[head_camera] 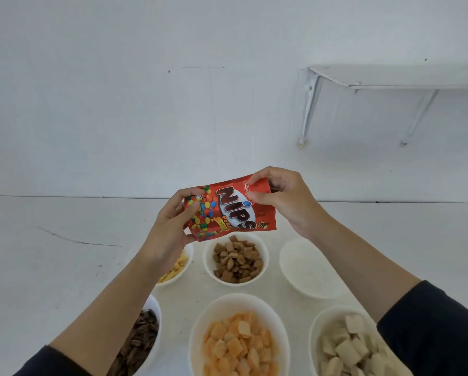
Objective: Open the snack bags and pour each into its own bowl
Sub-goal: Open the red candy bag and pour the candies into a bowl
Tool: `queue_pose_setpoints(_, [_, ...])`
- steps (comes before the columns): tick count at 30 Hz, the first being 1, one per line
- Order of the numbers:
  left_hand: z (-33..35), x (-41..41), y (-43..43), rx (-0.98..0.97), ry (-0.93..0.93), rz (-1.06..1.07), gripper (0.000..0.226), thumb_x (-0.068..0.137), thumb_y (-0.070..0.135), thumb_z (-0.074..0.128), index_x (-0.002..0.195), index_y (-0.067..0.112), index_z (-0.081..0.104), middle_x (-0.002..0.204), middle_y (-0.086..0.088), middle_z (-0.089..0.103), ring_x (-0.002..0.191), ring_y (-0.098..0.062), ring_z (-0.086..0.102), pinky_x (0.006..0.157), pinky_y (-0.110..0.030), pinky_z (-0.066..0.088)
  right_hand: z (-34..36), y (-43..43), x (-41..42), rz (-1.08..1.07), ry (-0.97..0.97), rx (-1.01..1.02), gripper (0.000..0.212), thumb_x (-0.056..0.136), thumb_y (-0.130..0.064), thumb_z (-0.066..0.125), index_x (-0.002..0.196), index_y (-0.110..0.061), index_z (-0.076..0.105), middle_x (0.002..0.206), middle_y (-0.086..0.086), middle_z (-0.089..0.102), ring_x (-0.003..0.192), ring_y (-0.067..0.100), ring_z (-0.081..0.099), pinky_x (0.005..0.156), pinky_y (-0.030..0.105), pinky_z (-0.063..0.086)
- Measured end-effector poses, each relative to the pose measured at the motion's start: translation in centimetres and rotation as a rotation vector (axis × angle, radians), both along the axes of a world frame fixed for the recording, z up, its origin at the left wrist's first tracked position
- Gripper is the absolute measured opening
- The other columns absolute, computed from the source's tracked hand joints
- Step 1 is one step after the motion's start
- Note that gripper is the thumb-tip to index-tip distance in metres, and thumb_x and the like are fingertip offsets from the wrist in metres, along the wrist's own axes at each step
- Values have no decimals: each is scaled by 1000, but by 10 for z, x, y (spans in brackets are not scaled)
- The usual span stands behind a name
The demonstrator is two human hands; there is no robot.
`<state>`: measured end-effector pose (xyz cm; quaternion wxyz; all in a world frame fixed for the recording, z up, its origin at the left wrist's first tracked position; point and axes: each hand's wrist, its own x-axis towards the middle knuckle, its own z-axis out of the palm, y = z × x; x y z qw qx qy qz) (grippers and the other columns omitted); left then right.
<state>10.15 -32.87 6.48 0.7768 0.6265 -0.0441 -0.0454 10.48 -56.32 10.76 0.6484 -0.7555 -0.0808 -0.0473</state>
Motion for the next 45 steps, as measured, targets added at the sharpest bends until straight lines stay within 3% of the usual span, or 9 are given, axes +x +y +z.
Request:
queue_pose_setpoints(13, [-26,-33,-109,163,34,5,17,101,20,58,117,16,63,126,-2,64,111,-28,68,88,-58,60,-65,-116,-30,-42,99,15,14,84,-6,78,91,-15,69,97,5,76,99,24,72,78,44,63])
queue_pose_setpoints(19, [-28,-36,-127,318,-13,6,14,104,18,55,109,22,67,106,15,70,97,-19,73,73,-34,62,-97,-131,-36,-48,126,47,15,85,-4,76,90,-10,64,103,11,74,102,28,71,76,45,63])
queue_pose_setpoints(21, [-27,-34,-130,370,-16,14,17,104,17,54,105,26,68,109,13,69,98,-20,71,73,-32,61,-104,-131,-36,-47,143,67,15,85,-3,76,90,-9,63,105,12,73,101,28,71,72,40,63])
queue_pose_setpoints(30, [-13,-30,-129,432,-56,2,17,102,18,59,104,27,73,116,2,69,99,-17,71,80,-41,64,-104,-127,-33,-36,153,107,17,85,-2,75,89,-9,60,107,12,73,99,27,72,68,34,61])
queue_pose_setpoints(34, [2,-28,-123,445,-84,-1,16,101,21,60,108,29,73,111,7,71,101,-20,71,84,-49,62,-92,-123,-32,-35,130,126,18,86,-3,75,89,-11,60,107,10,73,97,25,73,68,33,61])
queue_pose_setpoints(38, [14,-24,-120,400,-96,23,17,101,19,60,106,29,73,100,17,73,94,-13,73,83,-47,63,-74,-120,-30,-32,92,154,17,86,-4,75,90,-10,60,102,7,74,92,19,74,64,26,57])
queue_pose_setpoints(45, [17,-23,-121,370,-82,56,18,101,18,61,108,28,74,110,10,70,107,-22,68,86,-47,62,-71,-121,-30,-26,89,139,18,87,-7,75,90,-15,60,107,5,73,99,21,72,67,28,59])
